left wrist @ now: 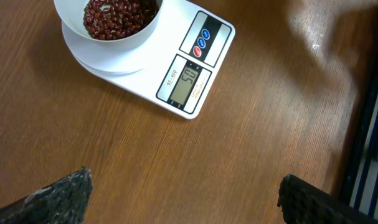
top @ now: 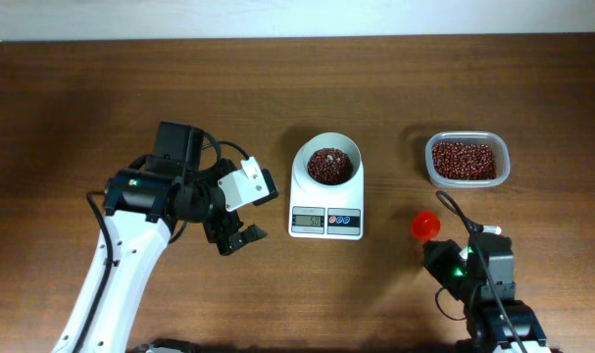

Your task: Scoop and weigh 50g on scale

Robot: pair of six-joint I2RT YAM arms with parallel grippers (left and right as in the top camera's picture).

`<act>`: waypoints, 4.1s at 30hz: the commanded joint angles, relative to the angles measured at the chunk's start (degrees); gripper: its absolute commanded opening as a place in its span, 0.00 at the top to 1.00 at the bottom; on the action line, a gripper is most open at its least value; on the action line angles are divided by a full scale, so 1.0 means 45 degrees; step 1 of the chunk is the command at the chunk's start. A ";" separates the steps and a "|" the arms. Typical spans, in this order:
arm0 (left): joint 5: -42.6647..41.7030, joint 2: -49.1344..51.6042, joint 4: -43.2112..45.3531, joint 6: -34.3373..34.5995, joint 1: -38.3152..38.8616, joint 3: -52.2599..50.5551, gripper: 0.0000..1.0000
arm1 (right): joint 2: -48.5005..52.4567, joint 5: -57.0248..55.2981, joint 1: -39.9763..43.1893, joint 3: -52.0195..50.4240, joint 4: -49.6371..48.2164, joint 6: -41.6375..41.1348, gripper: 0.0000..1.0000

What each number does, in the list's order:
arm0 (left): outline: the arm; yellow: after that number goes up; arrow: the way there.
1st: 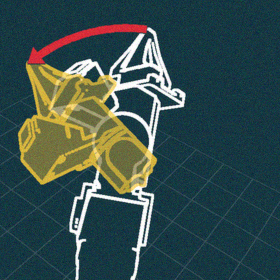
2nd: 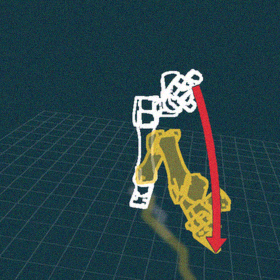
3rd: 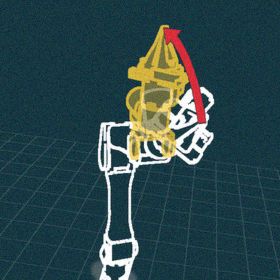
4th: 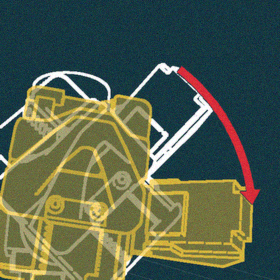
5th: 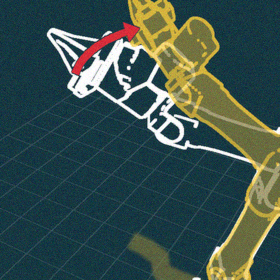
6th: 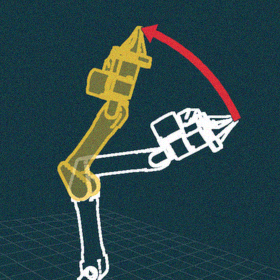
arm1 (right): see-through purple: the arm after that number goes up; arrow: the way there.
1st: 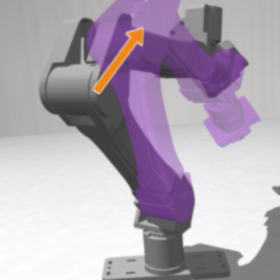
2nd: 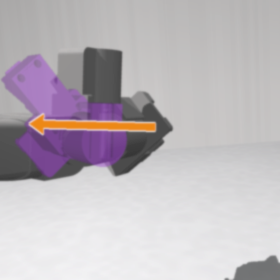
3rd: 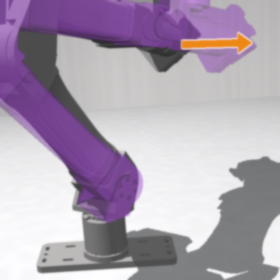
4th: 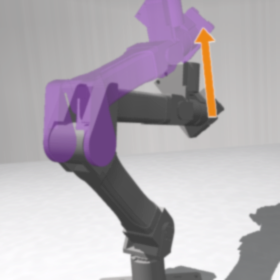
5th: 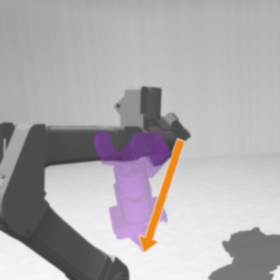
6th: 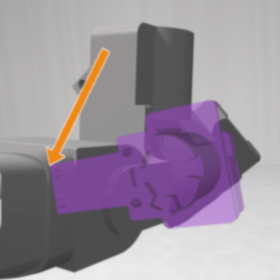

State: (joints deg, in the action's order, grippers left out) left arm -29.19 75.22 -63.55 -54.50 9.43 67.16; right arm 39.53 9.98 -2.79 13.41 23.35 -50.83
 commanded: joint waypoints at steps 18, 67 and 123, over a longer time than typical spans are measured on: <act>-0.0228 -0.0024 0.0010 -0.0199 0.0049 -0.0034 0.01 | 0.0107 0.4313 -0.0034 0.2735 0.0432 0.1336 0.01; -0.0228 -0.0024 0.0010 -0.0199 0.0049 -0.0034 0.01 | -0.8743 -0.0942 0.0306 -0.2909 -0.4235 1.0686 0.01; -0.0228 -0.0024 0.0010 -0.0199 0.0044 -0.0034 0.01 | -0.8738 -0.0899 0.0209 -0.2909 -0.4274 1.0681 0.01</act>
State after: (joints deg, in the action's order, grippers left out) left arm -29.19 75.22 -63.57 -54.50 9.43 67.16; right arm 0.69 6.66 -1.54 0.60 3.66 -2.81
